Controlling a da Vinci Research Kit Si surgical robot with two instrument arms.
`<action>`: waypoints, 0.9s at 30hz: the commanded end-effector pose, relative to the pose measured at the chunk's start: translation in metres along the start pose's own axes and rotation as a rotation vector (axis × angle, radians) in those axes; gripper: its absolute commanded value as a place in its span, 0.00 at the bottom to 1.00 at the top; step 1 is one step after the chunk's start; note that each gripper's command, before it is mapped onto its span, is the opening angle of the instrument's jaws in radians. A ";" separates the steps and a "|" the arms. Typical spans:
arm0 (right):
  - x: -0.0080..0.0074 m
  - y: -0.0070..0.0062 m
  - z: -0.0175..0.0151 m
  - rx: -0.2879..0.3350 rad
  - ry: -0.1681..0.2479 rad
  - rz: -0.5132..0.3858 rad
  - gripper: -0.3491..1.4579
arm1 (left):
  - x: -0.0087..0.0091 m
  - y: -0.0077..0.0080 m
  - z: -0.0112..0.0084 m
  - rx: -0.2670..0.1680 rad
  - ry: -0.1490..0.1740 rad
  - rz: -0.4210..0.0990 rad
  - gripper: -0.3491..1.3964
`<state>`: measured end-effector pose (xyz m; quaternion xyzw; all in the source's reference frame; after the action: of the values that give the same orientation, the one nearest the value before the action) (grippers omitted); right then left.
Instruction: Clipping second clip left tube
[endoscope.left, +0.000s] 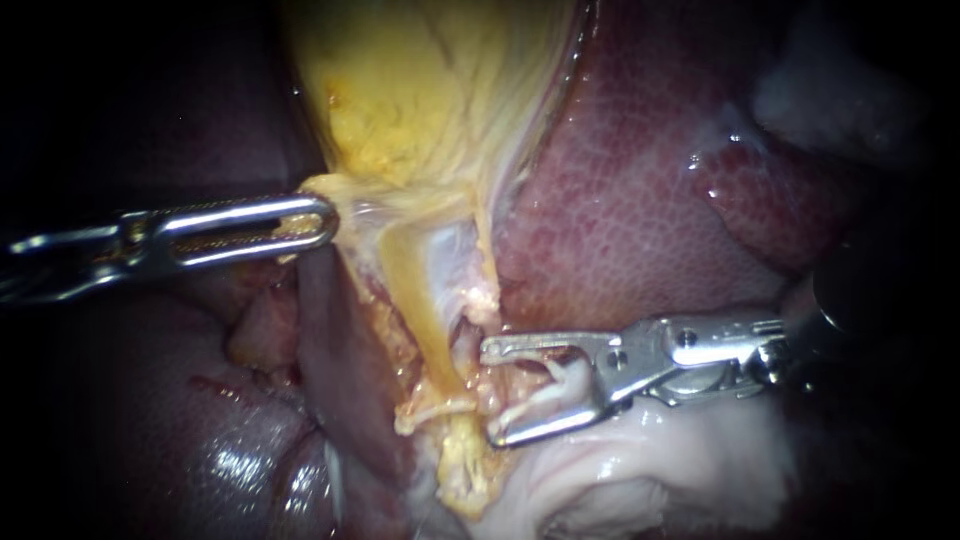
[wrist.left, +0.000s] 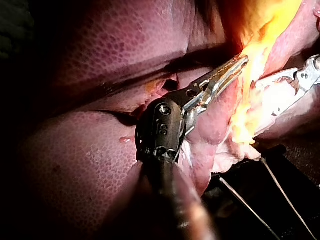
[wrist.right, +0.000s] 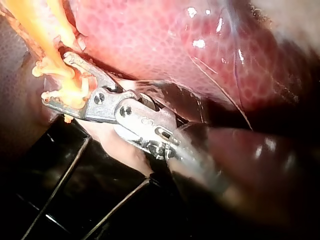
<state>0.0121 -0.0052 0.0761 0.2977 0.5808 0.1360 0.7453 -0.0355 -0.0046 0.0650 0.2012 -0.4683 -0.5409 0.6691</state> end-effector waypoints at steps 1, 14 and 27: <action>-0.0001 0.0002 0.0003 0.000 0.001 0.001 0.52 | 0.0000 -0.0001 -0.0001 -0.003 0.000 0.000 0.00; -0.0006 0.0018 0.0044 0.017 0.003 0.044 0.52 | 0.0001 -0.0006 -0.0007 -0.004 -0.004 0.000 0.00; -0.0011 0.0005 0.0061 0.203 0.080 0.154 0.52 | 0.0000 0.0019 -0.0008 -0.006 -0.004 0.000 0.00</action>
<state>0.0177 -0.0073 0.0781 0.4171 0.5981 0.1449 0.6688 -0.0336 -0.0040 0.0663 0.1971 -0.4678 -0.5430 0.6689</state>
